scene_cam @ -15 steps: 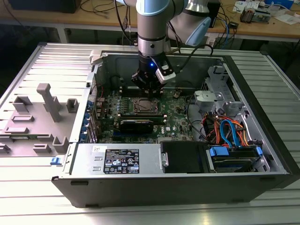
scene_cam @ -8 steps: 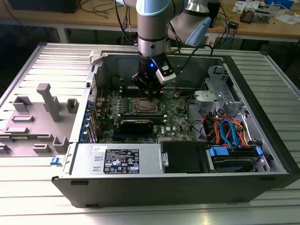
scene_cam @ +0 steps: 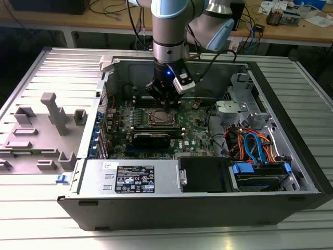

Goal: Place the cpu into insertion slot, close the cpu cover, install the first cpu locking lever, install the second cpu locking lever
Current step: 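Install the second cpu locking lever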

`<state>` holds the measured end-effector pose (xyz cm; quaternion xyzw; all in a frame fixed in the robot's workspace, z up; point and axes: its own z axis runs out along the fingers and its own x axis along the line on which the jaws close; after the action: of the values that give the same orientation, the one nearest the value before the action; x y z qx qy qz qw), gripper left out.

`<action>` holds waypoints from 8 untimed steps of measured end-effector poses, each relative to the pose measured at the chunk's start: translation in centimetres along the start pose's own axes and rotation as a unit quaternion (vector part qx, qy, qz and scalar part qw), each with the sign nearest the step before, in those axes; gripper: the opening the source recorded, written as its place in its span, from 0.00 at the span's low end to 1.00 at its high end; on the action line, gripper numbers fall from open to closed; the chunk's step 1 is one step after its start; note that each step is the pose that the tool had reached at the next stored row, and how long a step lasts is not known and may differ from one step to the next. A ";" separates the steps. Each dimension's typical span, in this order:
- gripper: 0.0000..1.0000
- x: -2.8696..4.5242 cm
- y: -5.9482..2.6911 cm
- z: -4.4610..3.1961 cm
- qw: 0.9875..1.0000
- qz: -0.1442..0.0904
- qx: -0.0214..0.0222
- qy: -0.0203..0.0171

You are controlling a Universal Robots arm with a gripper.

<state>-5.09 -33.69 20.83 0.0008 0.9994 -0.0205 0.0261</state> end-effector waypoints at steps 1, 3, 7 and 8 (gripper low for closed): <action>0.11 0.00 -0.01 -0.01 1.000 0.000 0.001 0.000; 0.11 0.00 -0.01 -0.08 1.000 0.000 0.001 0.000; 0.11 -0.03 -0.16 -0.47 1.000 0.000 0.002 0.001; 0.11 -0.05 -0.17 -0.73 1.000 0.000 0.002 0.001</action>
<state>-5.08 -33.82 21.56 0.0008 0.9994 -0.0220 0.0249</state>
